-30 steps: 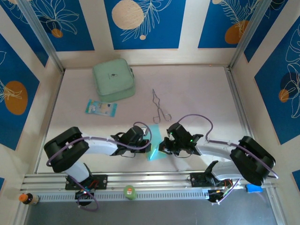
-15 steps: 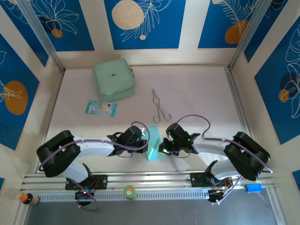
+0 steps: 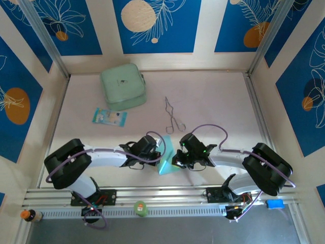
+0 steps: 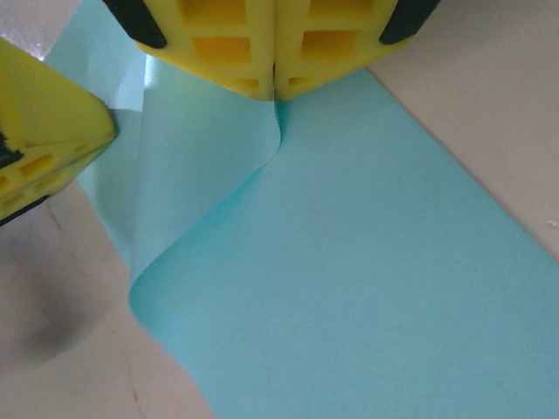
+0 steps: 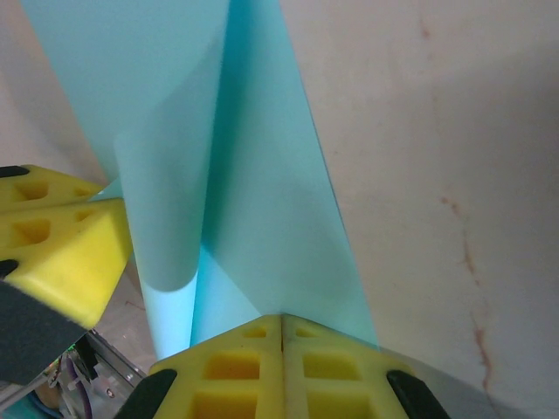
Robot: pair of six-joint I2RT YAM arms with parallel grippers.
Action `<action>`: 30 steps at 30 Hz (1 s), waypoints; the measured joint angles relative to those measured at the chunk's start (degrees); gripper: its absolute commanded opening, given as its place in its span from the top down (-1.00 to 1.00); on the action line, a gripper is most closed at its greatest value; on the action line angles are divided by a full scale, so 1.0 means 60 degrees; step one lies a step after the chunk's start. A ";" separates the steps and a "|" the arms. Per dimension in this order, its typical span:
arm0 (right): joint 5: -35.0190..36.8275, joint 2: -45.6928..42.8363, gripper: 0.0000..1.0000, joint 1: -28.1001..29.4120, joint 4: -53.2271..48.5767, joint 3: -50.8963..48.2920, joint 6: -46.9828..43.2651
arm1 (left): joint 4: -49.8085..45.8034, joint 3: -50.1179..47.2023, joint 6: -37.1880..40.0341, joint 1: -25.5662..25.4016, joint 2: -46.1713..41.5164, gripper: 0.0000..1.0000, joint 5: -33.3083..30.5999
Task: Fold a paper plane with a square sheet of paper (pick it up from the middle)
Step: Fold the triangle at the bottom-center of the table.
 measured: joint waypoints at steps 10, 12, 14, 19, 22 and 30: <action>-0.0025 0.0000 0.97 -0.0025 -0.0011 0.0000 -0.0069 | -0.0066 0.0076 0.0142 0.0000 0.0044 0.92 -0.0076; -0.0047 0.0000 0.97 -0.0055 -0.0025 0.0000 -0.0069 | -0.0062 0.0076 0.0189 0.0000 0.0044 0.92 -0.0076; -0.0047 0.0000 0.97 -0.0055 -0.0029 0.0004 -0.0069 | -0.0062 0.0076 0.0262 0.0000 0.0044 0.92 -0.0076; -0.0069 0.0000 0.97 -0.0062 -0.0033 0.0004 -0.0073 | -0.0033 0.0084 0.0328 0.0000 0.0084 0.93 -0.0073; -0.0080 0.0000 0.97 -0.0080 -0.0040 0.0004 -0.0076 | -0.0011 0.0084 0.0342 0.0000 0.0087 0.92 -0.0073; -0.0120 0.0000 0.97 -0.0113 -0.0055 0.0004 -0.0106 | 0.0004 0.0084 0.0364 0.0000 0.0087 0.92 -0.0073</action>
